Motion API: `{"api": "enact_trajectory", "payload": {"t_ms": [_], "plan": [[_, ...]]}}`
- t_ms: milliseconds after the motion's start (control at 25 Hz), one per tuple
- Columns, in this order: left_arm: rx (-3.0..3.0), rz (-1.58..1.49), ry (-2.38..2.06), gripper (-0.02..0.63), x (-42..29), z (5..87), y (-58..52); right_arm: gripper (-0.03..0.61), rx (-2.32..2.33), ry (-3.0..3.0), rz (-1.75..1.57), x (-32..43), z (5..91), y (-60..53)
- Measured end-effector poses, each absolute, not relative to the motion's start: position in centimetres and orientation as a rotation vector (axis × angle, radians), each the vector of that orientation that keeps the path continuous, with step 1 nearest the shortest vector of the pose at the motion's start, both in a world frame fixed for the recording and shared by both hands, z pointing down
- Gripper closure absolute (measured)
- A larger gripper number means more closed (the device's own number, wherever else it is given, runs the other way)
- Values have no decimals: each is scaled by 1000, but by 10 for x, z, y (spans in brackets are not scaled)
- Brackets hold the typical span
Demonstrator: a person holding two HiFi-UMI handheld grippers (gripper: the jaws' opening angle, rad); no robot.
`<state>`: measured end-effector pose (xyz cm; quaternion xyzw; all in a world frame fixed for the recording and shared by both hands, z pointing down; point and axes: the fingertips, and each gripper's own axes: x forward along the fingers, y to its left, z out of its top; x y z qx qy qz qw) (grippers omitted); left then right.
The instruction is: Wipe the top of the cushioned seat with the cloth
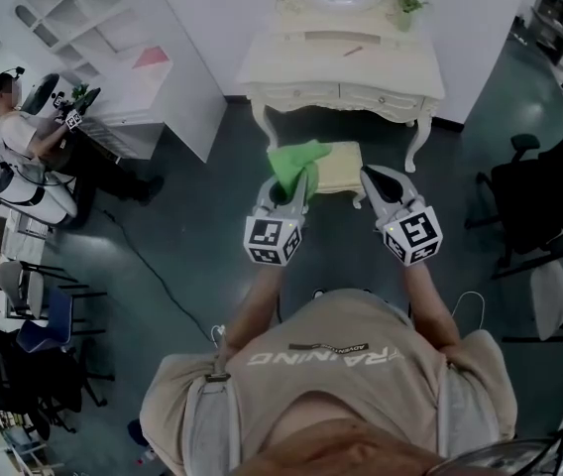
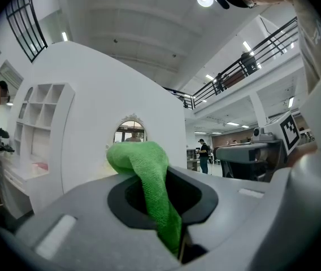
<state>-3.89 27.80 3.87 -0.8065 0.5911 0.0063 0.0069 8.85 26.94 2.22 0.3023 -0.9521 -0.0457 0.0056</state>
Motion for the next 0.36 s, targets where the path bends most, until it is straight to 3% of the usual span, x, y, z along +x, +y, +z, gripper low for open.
{"api": "enact_trajectory", "payload": {"t_ms": [360], "plan": [[-2524, 24, 1880, 566, -40, 45, 291, 577, 963, -2989, -117, 92, 27, 278]]}}
